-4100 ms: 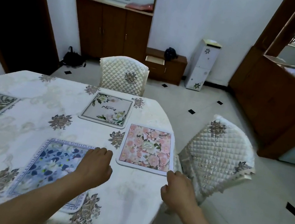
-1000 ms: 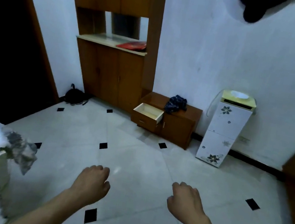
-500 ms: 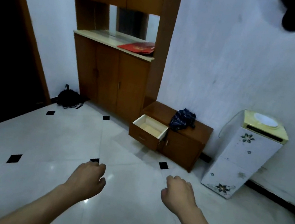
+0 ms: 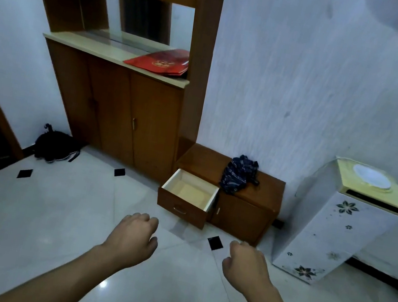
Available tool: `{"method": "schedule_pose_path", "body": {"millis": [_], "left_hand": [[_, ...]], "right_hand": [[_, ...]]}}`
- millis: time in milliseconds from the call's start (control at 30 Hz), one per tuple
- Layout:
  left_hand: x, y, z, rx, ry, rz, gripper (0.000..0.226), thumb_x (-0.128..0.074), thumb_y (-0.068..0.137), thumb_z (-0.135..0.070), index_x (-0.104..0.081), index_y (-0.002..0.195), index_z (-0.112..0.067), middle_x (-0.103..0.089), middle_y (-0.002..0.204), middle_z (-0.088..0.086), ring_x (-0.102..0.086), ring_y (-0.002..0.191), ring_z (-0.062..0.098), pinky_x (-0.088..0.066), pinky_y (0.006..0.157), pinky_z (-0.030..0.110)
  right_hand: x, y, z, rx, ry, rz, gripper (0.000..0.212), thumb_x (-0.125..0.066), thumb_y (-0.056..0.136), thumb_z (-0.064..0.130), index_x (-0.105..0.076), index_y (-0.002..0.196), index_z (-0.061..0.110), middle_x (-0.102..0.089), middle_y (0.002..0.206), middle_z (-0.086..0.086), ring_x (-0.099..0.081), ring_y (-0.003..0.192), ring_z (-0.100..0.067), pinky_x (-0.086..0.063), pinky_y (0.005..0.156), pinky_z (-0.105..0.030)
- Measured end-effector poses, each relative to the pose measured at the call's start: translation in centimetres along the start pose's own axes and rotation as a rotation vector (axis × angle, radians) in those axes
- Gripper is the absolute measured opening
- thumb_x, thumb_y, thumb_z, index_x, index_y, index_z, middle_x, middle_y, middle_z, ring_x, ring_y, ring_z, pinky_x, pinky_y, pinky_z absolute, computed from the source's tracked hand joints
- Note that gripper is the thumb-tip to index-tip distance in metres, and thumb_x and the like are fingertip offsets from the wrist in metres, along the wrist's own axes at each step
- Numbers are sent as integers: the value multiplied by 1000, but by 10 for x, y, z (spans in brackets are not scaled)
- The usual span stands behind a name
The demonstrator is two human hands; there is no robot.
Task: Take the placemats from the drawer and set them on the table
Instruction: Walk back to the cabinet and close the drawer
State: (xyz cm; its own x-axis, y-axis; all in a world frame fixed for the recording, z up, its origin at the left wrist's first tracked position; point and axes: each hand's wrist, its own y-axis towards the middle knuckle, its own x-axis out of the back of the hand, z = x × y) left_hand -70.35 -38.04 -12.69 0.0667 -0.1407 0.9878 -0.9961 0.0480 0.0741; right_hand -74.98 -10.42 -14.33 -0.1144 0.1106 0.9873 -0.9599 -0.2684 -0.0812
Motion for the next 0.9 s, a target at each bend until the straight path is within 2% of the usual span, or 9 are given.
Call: {"method": "schedule_pose_path", "body": {"millis": [100, 233, 367, 567, 767, 900], "left_hand": [[-11, 68, 17, 5, 20, -1, 20, -46, 90, -34, -55, 98, -17, -60, 95, 2, -43, 80, 16, -34, 73, 29], [-21, 153, 34, 18, 32, 0, 23, -47, 91, -34, -56, 104, -17, -60, 98, 3, -53, 92, 20, -37, 80, 30], [-31, 226, 51, 46, 26, -2, 25, -49, 91, -33, -57, 107, -16, -61, 98, 4, -53, 91, 20, -37, 79, 30], [-48, 314, 81, 47, 27, 55, 26, -48, 92, -32, -56, 110, -15, -61, 100, 4, -54, 94, 22, -38, 82, 32], [-82, 401, 132, -61, 24, 99, 20, -52, 85, -27, -59, 99, -14, -62, 89, 6, -56, 84, 25, -41, 76, 35], [-113, 460, 167, -154, -8, 108, 19, -53, 85, -28, -60, 97, -14, -62, 86, 6, -56, 82, 26, -45, 78, 37]], "right_hand": [[-13, 77, -7, -7, 36, 3, 6, -49, 84, 27, -50, 83, 21, -52, 84, 1, -57, 84, -22, -37, 71, -34], [-29, 179, -16, 18, 68, -3, 9, -49, 85, 31, -53, 87, 24, -59, 90, -1, -59, 83, -21, -46, 77, -36], [-34, 261, -16, 92, 66, 41, 21, -48, 87, 32, -57, 101, 21, -62, 102, -4, -60, 95, -25, -43, 80, -37], [-32, 358, -9, 120, 71, 70, 23, -48, 87, 30, -58, 103, 18, -63, 105, -7, -60, 98, -27, -43, 82, -39], [-50, 432, 8, 34, 63, 116, 26, -48, 88, 31, -57, 107, 16, -62, 108, -8, -58, 100, -28, -42, 83, -38], [-71, 473, 25, -78, 81, 159, 25, -50, 88, 32, -56, 107, 16, -61, 110, -7, -58, 102, -28, -40, 84, -37]]}}
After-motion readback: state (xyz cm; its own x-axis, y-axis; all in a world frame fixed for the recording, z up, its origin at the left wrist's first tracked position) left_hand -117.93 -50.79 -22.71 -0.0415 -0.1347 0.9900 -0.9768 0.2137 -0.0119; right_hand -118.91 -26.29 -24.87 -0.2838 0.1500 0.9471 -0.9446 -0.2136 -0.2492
